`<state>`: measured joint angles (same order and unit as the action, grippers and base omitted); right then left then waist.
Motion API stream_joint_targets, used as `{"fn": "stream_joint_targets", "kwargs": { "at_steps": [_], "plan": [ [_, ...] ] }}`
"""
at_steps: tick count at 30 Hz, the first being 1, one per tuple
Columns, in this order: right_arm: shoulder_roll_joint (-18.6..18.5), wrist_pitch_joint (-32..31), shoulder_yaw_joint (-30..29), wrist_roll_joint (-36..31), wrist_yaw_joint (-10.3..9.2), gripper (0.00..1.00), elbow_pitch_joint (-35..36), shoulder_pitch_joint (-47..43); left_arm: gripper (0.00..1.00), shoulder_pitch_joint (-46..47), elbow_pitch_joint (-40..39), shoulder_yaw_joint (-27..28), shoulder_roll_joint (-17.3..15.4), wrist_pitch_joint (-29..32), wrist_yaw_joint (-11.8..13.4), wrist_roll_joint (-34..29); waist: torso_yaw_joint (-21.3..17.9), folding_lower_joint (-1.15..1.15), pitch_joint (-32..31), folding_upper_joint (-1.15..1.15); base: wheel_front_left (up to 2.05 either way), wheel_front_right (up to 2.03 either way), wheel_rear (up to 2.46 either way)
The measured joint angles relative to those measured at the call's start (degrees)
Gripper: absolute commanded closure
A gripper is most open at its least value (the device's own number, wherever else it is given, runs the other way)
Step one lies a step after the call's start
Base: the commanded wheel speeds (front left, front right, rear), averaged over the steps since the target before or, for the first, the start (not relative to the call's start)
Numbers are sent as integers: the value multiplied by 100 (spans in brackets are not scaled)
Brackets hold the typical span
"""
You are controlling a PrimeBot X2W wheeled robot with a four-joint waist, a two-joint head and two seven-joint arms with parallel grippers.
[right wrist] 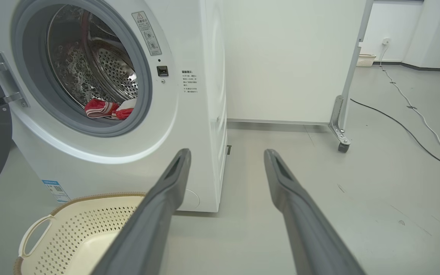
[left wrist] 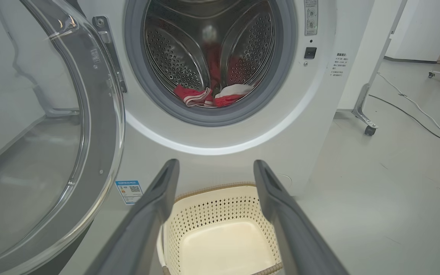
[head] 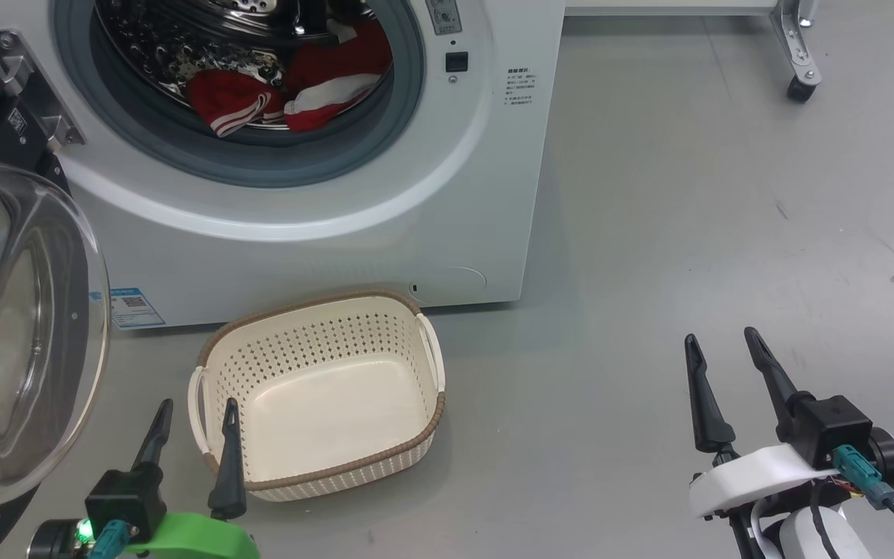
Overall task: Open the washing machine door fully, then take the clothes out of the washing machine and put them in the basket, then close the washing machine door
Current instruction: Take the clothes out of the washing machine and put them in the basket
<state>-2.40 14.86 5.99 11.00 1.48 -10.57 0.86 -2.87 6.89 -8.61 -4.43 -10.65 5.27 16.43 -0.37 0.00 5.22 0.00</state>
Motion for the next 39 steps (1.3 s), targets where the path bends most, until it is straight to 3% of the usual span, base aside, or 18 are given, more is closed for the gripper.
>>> {"fn": "stream_joint_targets", "kwargs": {
  "at_steps": [21,39],
  "plan": [
    [0,0,4,8,-5,0,5,-20,0,-2,-78,-41,16,1,7,-14,28,0,10,0,77,-77,0],
    [0,0,12,9,-5,0,5,-19,0,-2,-96,-22,20,9,24,-41,47,0,79,0,16,-16,0]
  ]
}}
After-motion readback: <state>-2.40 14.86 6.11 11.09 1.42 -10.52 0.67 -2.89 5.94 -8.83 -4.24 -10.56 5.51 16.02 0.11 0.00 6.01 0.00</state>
